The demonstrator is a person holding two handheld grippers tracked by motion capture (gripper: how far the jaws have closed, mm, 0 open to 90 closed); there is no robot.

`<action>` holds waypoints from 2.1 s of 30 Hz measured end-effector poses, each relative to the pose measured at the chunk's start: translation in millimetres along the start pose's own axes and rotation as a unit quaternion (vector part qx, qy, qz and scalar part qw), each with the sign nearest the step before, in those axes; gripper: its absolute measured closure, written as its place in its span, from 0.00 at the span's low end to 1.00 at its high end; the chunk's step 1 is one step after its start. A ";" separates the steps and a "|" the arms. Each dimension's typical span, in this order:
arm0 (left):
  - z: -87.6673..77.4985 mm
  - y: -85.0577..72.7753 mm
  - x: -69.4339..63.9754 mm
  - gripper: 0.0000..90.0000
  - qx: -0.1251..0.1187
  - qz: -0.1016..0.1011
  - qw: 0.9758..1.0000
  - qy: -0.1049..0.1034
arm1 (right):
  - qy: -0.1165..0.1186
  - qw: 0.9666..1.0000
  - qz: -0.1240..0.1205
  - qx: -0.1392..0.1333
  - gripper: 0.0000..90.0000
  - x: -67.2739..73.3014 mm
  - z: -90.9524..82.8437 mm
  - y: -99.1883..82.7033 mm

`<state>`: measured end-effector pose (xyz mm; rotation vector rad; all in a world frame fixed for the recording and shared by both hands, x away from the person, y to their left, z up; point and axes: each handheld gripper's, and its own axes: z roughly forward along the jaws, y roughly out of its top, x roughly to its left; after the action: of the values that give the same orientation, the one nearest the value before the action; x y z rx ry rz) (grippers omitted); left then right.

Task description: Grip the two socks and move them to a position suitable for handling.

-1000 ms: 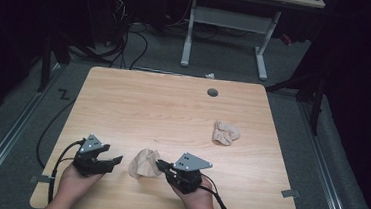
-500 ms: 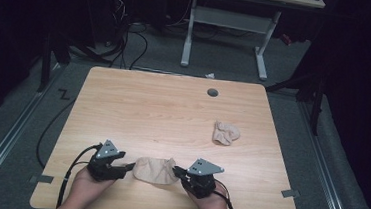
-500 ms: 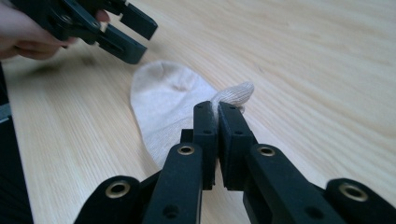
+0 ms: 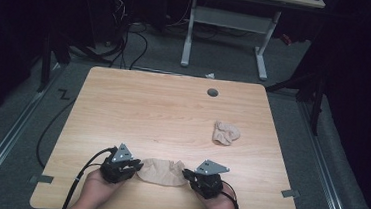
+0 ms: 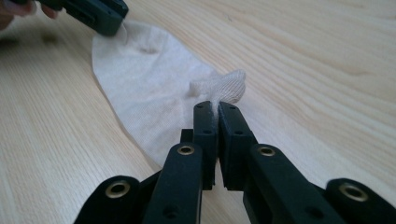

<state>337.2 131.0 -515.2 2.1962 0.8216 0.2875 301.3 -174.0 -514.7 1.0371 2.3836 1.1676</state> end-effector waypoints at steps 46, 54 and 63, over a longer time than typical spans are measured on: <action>-29.2 -18.2 22.5 0.56 -0.024 -0.034 0.999 0.023 | -0.054 0.996 0.066 -0.016 0.68 -31.0 -23.6 -18.6; -33.3 -22.3 44.5 0.50 -0.031 -0.054 0.997 0.044 | -0.060 0.996 0.051 -0.041 0.66 -51.0 -22.2 21.8; -37.2 -28.3 57.7 0.43 -0.042 -0.083 0.994 0.053 | -0.103 0.991 0.021 -0.083 0.62 -64.0 -9.4 72.2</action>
<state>352.0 203.7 -513.1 2.0343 1.0249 0.3520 375.6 -195.3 -456.1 1.0990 2.0803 1.1873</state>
